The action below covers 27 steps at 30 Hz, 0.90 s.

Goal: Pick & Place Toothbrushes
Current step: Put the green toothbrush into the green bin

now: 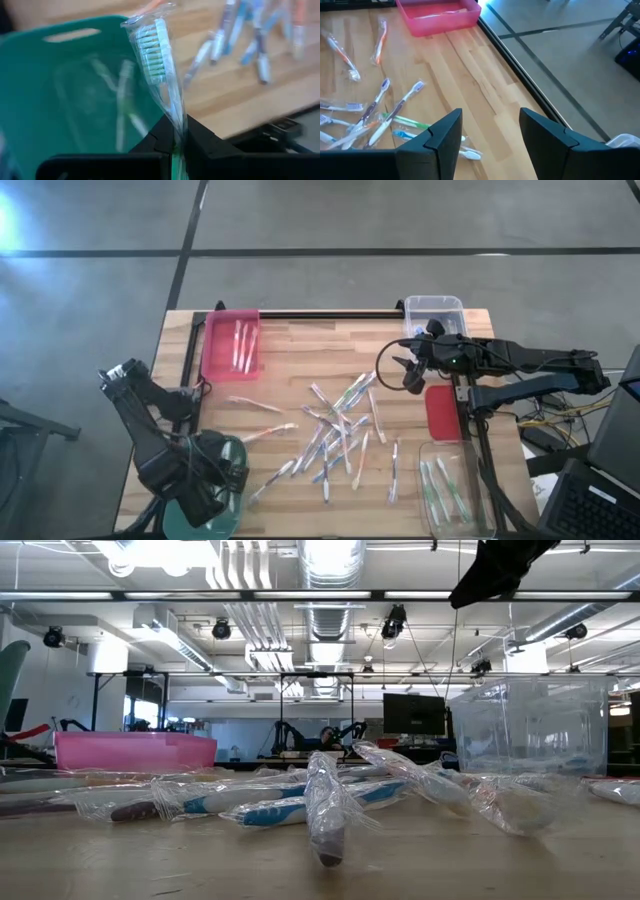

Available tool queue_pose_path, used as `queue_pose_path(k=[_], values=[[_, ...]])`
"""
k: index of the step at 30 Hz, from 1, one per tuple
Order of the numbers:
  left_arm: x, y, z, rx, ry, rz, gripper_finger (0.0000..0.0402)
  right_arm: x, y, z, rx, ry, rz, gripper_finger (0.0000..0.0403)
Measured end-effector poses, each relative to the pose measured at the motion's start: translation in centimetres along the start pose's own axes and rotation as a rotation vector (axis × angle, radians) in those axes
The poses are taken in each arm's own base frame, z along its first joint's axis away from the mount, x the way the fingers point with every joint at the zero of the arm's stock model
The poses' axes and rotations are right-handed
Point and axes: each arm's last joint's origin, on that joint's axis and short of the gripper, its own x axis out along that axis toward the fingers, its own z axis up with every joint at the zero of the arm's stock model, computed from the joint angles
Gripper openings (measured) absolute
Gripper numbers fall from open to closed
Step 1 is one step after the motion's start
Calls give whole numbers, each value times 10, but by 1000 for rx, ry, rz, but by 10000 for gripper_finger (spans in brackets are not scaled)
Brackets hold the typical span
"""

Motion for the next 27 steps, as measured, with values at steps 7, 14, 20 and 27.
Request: queue_pose_path(k=[7,14,20,27], values=[[14,8,-3,5,19,110,24,0,0,-2,-7,15,-1,174],[37,14,-8,0,76,165,24,0,0,-3,-11,24,-2,178],[57,29,-3,-2,85,170,24,0,0,-3,-11,24,-2,193],[80,45,2,-22,135,117,24,0,0,-3,-11,24,-2,198]])
